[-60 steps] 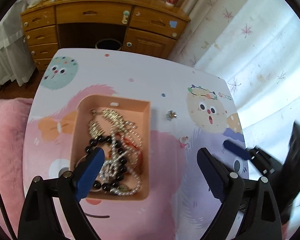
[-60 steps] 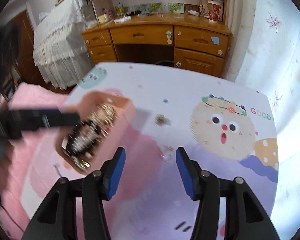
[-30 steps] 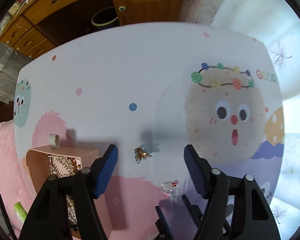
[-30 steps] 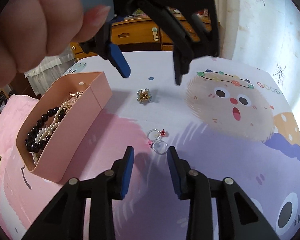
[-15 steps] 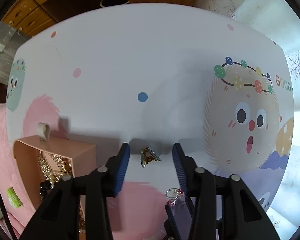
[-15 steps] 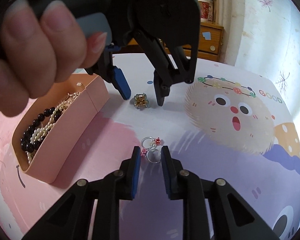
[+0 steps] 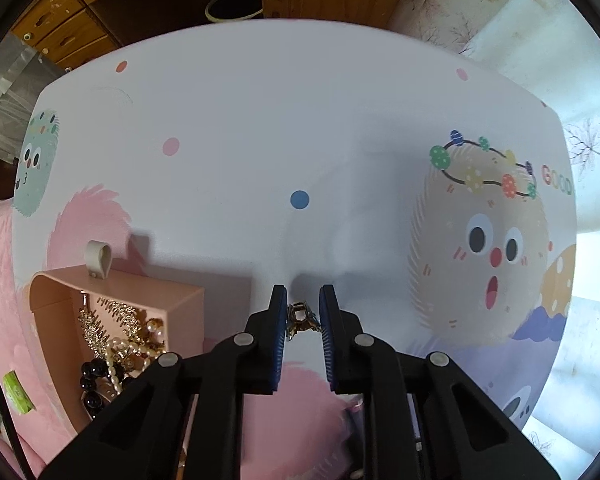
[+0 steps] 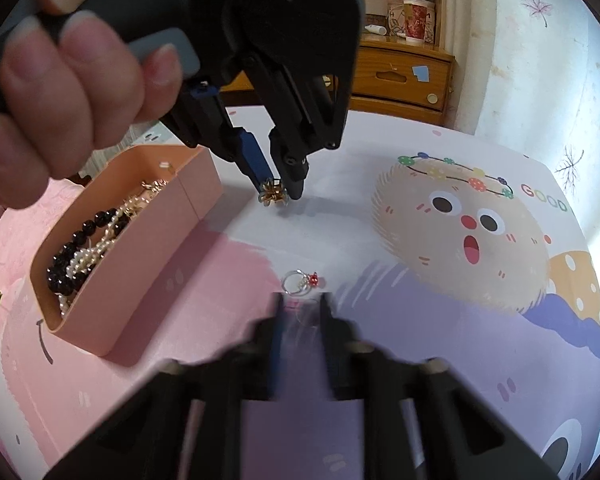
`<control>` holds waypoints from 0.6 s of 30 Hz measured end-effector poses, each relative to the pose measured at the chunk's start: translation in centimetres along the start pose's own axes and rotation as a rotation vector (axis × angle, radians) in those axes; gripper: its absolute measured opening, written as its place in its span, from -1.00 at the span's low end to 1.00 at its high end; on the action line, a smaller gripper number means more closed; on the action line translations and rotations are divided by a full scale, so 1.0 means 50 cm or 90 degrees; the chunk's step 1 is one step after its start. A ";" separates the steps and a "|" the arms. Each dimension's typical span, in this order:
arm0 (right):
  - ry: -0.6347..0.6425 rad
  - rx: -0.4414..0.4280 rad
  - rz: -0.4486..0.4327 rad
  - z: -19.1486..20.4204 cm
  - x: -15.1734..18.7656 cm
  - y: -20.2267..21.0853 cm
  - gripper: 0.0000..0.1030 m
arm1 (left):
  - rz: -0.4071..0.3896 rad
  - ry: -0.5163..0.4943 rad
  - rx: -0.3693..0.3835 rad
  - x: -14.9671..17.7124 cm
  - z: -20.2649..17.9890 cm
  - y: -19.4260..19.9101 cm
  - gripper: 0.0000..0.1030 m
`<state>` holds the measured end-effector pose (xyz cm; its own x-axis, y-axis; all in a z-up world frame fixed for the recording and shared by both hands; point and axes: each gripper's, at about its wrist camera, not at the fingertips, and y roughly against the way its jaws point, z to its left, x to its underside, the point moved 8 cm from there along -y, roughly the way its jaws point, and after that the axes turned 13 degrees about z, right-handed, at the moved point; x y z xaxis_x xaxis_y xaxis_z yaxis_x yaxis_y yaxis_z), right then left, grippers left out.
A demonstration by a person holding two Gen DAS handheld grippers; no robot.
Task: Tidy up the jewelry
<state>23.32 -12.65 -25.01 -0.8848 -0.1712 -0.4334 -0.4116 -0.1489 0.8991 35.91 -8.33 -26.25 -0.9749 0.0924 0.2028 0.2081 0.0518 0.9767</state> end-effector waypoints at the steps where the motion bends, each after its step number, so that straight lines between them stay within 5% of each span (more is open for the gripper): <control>1: -0.003 0.000 0.003 0.000 0.000 0.001 -0.86 | -0.003 -0.002 0.003 0.000 0.000 0.006 -0.72; 18: -0.017 0.001 -0.017 0.076 -0.011 0.058 -0.86 | -0.102 -0.015 0.031 0.091 0.117 0.177 -0.72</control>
<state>21.78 -9.31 -21.92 -0.8792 -0.1410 -0.4552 -0.4351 -0.1518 0.8875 33.79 -1.63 -17.07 -0.9938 0.1021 0.0430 0.0547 0.1153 0.9918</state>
